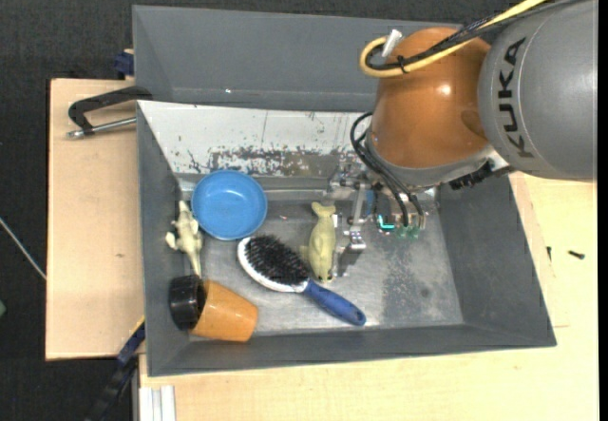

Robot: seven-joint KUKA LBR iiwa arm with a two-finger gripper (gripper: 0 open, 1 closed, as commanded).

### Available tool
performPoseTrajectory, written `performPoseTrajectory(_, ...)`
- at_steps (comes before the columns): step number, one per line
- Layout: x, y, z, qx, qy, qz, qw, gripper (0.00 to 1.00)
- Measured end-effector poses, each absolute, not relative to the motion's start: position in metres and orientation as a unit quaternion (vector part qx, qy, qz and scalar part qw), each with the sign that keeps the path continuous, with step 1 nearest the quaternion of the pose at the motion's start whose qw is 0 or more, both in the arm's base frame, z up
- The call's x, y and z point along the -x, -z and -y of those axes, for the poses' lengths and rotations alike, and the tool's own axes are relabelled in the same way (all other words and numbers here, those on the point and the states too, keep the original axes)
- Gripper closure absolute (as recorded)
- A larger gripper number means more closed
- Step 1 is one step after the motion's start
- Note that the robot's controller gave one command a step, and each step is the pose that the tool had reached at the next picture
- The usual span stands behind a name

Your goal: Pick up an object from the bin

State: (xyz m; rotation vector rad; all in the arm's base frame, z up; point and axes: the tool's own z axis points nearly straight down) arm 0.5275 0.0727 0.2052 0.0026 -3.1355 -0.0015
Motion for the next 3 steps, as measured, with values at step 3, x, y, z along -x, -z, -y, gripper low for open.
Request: performPoseTrajectory(3,-0.551,-0.078,-0.041,-0.026,0.000,1.000,-0.003,0.00)
